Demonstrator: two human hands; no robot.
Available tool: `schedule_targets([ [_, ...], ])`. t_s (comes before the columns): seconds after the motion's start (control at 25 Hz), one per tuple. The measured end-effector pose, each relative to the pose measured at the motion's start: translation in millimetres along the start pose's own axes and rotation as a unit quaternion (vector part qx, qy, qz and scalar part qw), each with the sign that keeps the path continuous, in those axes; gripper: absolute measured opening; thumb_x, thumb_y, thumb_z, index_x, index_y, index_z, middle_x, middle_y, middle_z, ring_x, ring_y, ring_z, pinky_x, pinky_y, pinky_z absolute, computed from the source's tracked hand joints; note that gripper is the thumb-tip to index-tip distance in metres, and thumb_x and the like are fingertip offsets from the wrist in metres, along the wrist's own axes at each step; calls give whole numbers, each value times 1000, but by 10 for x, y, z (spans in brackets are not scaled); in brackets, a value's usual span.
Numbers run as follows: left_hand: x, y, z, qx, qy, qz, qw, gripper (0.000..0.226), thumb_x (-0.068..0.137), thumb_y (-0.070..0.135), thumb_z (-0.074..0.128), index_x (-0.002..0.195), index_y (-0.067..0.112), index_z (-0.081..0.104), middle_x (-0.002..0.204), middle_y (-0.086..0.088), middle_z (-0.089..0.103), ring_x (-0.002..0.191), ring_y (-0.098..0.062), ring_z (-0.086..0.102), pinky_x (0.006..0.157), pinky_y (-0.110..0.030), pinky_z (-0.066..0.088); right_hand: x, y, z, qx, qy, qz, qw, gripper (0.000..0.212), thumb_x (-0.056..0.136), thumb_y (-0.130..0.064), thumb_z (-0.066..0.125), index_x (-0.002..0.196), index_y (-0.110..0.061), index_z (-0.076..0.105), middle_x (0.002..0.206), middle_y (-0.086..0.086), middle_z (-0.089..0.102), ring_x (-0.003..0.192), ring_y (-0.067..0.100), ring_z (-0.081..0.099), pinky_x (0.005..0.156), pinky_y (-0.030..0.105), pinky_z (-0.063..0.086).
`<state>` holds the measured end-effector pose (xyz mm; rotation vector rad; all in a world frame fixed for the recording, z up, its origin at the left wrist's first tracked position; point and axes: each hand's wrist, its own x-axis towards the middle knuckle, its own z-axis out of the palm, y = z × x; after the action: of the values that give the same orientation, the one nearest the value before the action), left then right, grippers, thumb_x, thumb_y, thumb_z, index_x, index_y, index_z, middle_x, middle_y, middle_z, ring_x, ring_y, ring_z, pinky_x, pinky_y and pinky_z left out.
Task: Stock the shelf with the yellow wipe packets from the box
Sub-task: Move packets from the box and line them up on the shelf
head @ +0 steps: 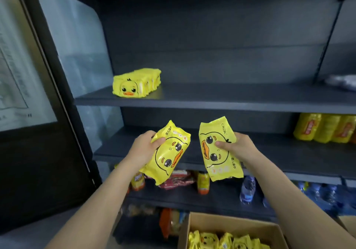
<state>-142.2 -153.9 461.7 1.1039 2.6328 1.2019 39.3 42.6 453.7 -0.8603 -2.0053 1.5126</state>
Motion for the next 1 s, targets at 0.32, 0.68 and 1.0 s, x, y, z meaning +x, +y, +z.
schedule_targets([
  [0.32,888,337,-773,70,-17,85,994,16,94,32,51,81,22,47,84,4,51,80,-13,47,67,-25,35,634,-832,96,-22,-4,-84,996,16,77,-20,76,89,-18,66,81,1,74,70,19,72,59,32,57],
  [0.68,2517,528,-1047,144,11,130,981,31,93,35,52,79,8,52,67,-1,44,60,-14,40,53,-28,26,1822,-1405,156,-59,38,-112,991,13,77,-24,76,83,-20,65,79,0,71,71,20,70,62,33,57],
  [1.0,3737,715,-989,131,-54,170,975,33,91,29,57,66,14,41,63,2,35,55,-11,32,51,-25,25,2478,-1625,201,-55,78,-119,988,11,78,-24,76,83,-22,66,75,-1,72,63,18,70,53,27,51],
])
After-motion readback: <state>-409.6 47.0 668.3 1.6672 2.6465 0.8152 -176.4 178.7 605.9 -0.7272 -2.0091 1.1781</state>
